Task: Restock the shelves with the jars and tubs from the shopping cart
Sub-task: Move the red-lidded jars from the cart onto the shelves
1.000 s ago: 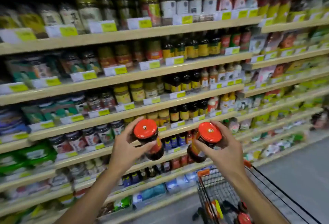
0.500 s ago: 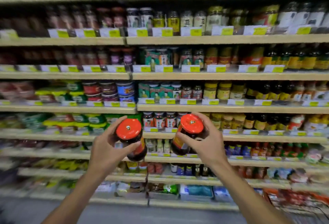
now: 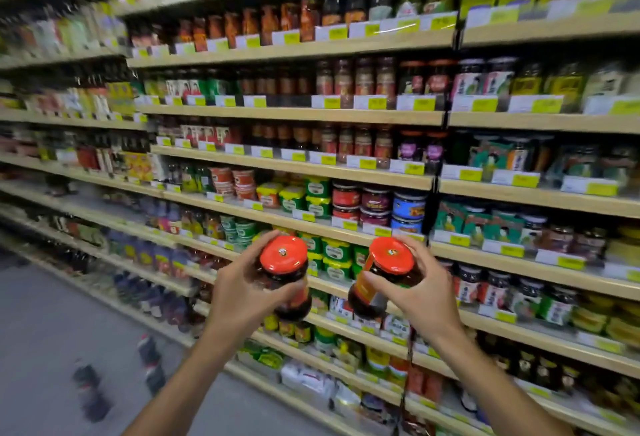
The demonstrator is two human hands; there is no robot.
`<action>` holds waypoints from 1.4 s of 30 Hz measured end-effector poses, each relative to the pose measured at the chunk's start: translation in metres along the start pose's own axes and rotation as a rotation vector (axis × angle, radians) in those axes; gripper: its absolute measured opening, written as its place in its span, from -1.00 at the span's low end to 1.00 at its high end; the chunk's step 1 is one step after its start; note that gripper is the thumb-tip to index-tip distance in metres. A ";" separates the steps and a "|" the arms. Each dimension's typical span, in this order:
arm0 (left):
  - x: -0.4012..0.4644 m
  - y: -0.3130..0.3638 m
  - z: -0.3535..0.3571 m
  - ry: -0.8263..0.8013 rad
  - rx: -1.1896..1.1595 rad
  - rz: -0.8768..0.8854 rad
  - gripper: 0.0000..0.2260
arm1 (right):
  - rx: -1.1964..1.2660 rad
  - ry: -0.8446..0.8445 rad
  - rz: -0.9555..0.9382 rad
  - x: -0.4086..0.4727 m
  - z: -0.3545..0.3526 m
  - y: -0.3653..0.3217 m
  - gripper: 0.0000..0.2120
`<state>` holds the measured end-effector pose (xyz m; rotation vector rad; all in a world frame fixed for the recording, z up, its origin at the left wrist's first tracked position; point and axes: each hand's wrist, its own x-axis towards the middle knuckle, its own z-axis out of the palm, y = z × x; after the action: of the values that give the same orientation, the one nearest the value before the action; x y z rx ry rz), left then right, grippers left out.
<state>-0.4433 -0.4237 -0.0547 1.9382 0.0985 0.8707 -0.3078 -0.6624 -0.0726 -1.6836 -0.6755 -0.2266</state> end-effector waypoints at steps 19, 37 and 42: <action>0.197 -0.104 -0.047 0.218 0.103 0.027 -0.29 | 0.061 -0.190 -0.136 0.244 0.149 0.049 -0.30; 0.367 -0.242 -0.226 -0.007 -0.044 0.129 -0.29 | 0.002 0.046 -0.114 0.324 0.364 -0.009 -0.30; 0.409 -0.265 -0.255 -0.035 -0.087 0.167 -0.30 | -0.048 0.089 -0.081 0.345 0.402 -0.024 -0.29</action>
<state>-0.2210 0.0741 0.0190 1.8985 -0.1215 0.9344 -0.1276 -0.1730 0.0258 -1.6827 -0.6765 -0.3757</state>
